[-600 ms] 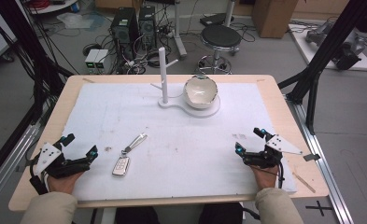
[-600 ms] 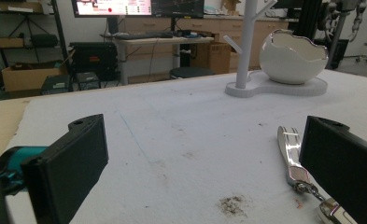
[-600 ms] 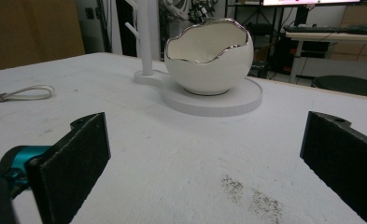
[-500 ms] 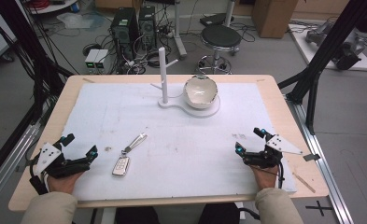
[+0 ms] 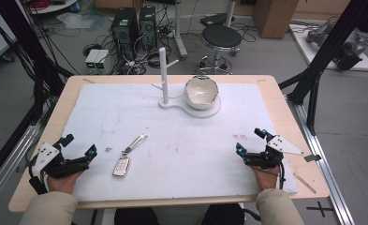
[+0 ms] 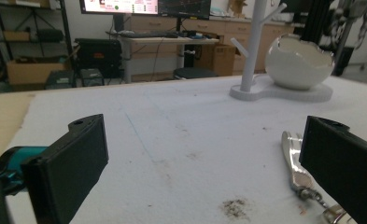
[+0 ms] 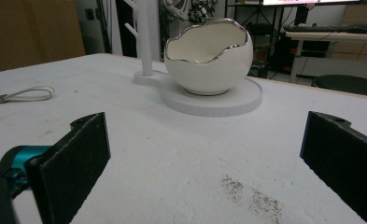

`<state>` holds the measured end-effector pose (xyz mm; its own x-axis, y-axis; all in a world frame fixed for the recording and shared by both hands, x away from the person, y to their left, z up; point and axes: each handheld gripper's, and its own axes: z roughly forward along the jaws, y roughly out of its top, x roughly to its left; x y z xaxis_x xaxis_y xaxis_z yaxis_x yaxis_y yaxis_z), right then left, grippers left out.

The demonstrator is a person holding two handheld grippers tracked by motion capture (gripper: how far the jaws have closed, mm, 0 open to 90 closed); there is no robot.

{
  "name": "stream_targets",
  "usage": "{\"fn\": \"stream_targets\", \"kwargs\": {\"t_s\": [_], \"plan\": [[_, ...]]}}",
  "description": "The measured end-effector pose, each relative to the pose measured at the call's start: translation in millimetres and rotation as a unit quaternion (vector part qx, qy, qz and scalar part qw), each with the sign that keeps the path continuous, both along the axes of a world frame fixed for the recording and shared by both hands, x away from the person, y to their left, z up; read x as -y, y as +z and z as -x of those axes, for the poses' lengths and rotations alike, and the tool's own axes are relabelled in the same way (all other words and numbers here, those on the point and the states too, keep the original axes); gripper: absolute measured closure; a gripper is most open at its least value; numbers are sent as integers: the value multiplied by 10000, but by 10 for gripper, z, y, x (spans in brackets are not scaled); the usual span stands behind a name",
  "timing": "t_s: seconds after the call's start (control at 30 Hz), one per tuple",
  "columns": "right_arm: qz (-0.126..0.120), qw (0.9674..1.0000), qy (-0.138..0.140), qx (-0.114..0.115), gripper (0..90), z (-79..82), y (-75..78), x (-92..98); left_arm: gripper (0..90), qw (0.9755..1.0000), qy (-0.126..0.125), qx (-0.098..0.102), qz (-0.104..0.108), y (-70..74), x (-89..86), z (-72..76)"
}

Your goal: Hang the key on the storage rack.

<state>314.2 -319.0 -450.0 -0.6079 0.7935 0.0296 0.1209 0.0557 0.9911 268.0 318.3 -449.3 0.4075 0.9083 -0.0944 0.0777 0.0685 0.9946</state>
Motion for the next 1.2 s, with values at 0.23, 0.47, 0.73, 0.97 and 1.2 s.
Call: {"fn": "stream_targets", "kwargs": {"t_s": [0.23,0.47,0.73,0.97,1.2], "plan": [[13,10000,-11,0,6,1,0,-3,17,9978,-252,-73,-602,404,-19,-44],[29,10000,-3,10,6,-1,-1,-1,17,9914,-663,-468,-1025,718,68,-195],[9,10000,-17,3,7,1,0,-1,17,9666,-1455,-1202,-1734,1102,393,-529],[11,10000,-6,3,7,-1,0,1,17,9461,-1815,-1600,-2152,1232,616,-734],[30,10000,-8,7,7,0,0,-1,17,9239,-2147,-1901,-2534,1321,865,-896]]}}
